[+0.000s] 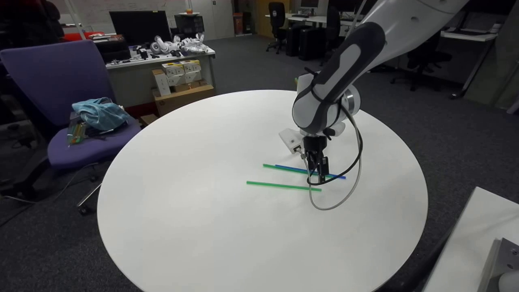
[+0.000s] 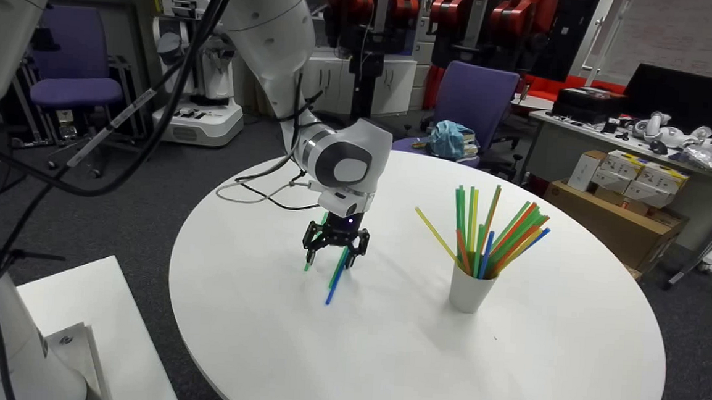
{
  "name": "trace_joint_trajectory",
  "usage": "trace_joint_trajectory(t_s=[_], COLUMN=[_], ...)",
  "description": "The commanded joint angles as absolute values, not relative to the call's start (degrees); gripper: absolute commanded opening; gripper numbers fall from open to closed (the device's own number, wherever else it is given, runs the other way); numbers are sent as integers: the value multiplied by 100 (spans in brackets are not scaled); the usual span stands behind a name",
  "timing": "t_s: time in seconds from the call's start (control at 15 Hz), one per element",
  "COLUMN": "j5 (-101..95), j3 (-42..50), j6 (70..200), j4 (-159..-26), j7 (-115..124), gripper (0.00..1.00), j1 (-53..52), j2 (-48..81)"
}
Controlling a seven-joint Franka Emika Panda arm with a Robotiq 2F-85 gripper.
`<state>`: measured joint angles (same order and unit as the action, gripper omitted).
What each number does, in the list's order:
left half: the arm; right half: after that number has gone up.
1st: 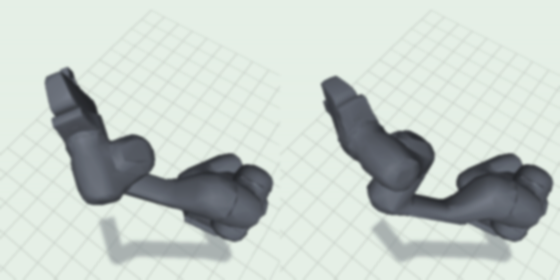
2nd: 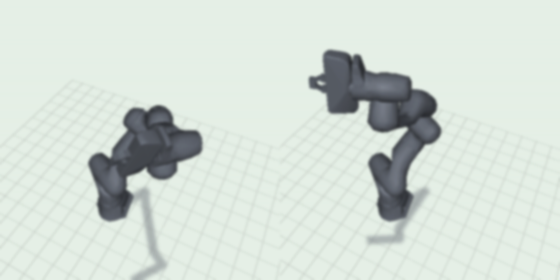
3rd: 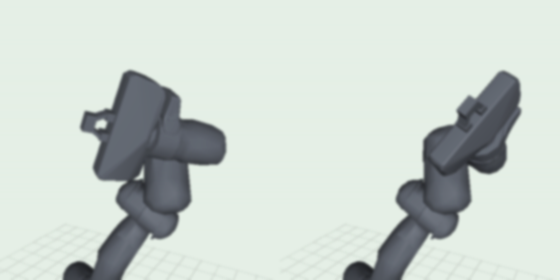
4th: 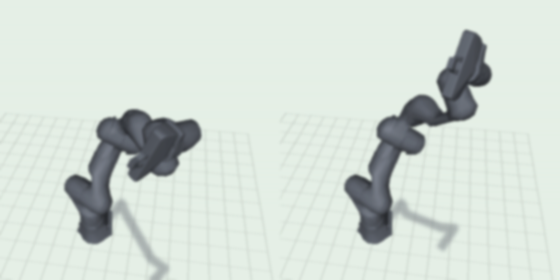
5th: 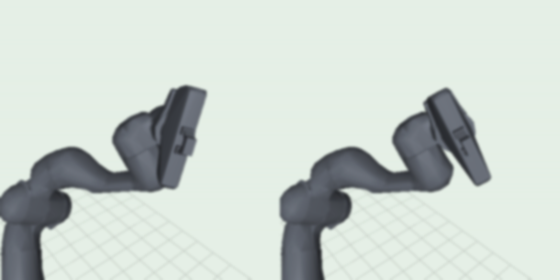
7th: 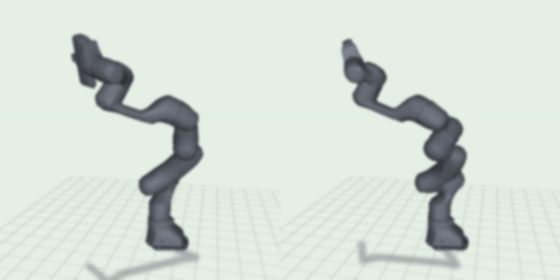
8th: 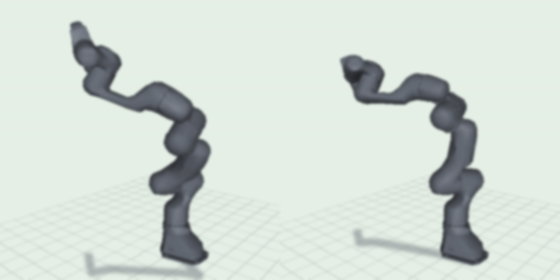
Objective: Remove two straws from the cup and place them close to each other on the table
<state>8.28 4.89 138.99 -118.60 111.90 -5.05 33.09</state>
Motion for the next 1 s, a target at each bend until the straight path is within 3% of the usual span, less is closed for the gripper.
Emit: trace_joint_trajectory(t_s=[0.0,0.93], j5=[964,1044], j3=[371,317], j6=[13638,13475], j4=[-11937,-11857], j7=[10898,10596], gripper=[100,100], j1=[-417,-293], j2=[3034,2941])
